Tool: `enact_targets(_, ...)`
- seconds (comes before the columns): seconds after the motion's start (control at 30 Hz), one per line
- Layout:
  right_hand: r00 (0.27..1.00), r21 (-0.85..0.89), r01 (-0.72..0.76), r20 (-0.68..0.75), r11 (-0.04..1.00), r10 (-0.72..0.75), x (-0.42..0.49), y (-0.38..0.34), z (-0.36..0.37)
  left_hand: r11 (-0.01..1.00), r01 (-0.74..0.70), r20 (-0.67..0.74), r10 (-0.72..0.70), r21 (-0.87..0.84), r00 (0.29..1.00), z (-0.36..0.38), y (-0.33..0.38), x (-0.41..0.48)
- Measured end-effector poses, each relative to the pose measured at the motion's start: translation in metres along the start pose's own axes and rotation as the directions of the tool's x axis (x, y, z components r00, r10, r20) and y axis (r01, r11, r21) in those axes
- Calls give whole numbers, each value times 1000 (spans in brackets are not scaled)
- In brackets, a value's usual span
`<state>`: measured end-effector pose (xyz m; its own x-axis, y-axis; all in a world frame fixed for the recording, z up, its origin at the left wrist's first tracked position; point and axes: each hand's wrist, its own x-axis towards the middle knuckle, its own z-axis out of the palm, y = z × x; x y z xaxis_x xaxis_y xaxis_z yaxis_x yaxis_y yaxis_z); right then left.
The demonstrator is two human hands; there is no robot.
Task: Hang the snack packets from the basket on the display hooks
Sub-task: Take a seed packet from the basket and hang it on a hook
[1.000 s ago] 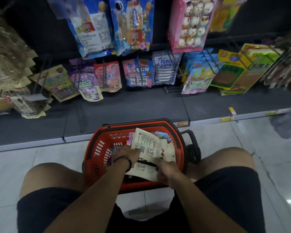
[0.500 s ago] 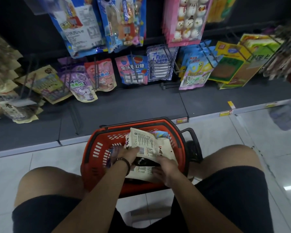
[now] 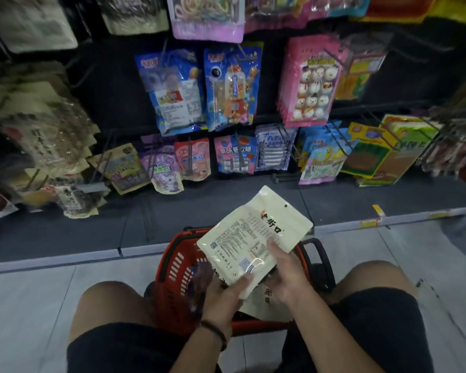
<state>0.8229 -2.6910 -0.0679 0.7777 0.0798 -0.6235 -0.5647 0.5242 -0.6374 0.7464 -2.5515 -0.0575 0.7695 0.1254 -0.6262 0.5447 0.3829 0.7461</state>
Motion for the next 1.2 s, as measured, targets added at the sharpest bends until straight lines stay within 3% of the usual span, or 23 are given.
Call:
enact_targets(0.1, 991, -72, 113, 81, 991, -107, -15, -29, 16, 974, -154, -16, 159, 166, 987, -5, 32, -5)
enact_targets(0.2, 961, -233, 250, 180, 940, -211, -32, -68, 38, 902, -365, -117, 398, 232, 910, -13, 86, -12)
enact_targets(0.3, 913, -354, 371, 309, 859, -267, -48, -107, 63, 758, -501, -24, 560, 417, 828, -14, 153, -21)
enact_targets(0.47, 851, -439, 463, 465, 770, -246, -73, -158, 105, 762, -593, 138, 579, 261, 804, 2, 239, -36)
enact_targets(0.57, 830, -469, 494, 506, 733, -236, -79, -179, 124, 793, -587, 105, 578, 160, 809, 7, 262, -40)
enact_targets(0.7, 792, -380, 574, 483, 725, -373, -79, -213, 158, 796, -601, 104, 593, 73, 798, 10, 293, -44)
enact_targets(0.87, 740, -342, 618, 556, 708, -378, -73, -238, 183, 790, -603, 112, 593, 112, 798, 9, 316, -49)
enact_targets(0.93, 731, -352, 643, 548, 680, -407, -74, -240, 196, 714, -655, 27, 671, 246, 741, 9, 329, -51)
enact_targets(0.97, 716, -365, 674, 539, 642, -444, -74, -239, 206, 641, -667, -63, 737, 380, 673, 10, 335, -52)
enact_targets(1.03, 694, -403, 717, 495, 569, -523, -72, -234, 229, 499, -549, -224, 842, 670, 491, 10, 341, -60)
enact_targets(1.07, 682, -421, 731, 467, 537, -563, -72, -232, 242, 428, -544, -205, 883, 722, 423, 11, 340, -67)
enact_targets(1.1, 653, -441, 755, 443, 485, -614, -73, -231, 254, 361, -579, -123, 904, 731, 409, 13, 337, -72)
enact_targets(1.2, 568, -515, 797, 459, 316, -683, -88, -228, 290, 303, -681, 124, 856, 667, 502, 21, 332, -82)
